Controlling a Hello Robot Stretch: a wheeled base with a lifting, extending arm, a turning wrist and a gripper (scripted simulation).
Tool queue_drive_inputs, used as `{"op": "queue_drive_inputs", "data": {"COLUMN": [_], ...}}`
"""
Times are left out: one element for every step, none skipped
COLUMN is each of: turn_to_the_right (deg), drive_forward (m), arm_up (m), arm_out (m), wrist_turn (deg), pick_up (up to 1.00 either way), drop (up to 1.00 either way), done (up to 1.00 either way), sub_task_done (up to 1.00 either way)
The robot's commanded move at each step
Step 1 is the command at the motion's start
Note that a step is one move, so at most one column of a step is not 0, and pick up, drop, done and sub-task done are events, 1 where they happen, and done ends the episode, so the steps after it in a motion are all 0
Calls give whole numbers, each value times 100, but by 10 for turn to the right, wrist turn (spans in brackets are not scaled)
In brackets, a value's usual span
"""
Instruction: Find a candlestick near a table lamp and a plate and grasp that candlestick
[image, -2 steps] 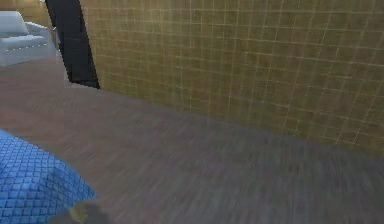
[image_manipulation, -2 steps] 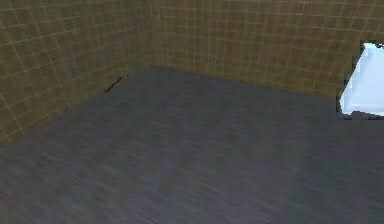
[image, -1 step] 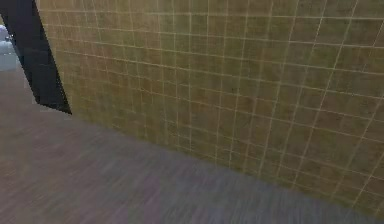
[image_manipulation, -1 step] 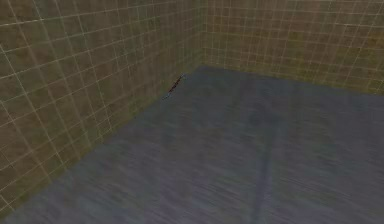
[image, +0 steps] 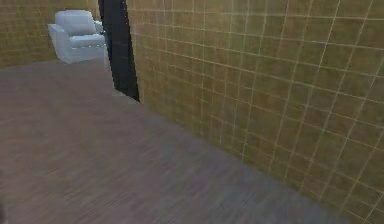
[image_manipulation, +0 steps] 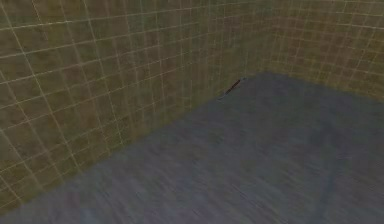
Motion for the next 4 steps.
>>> {"op": "queue_drive_inputs", "data": {"turn_to_the_right": [0,-420,0,-30], "drive_forward": [60,0,100,0], "arm_up": [0,0,0,0], "arm_out": [0,0,0,0], "wrist_turn": [0,0,0,0], "pick_up": [0,0,0,0], "drop": [0,0,0,0], "done": [0,0,0,0], "sub_task_done": [0,0,0,0]}}
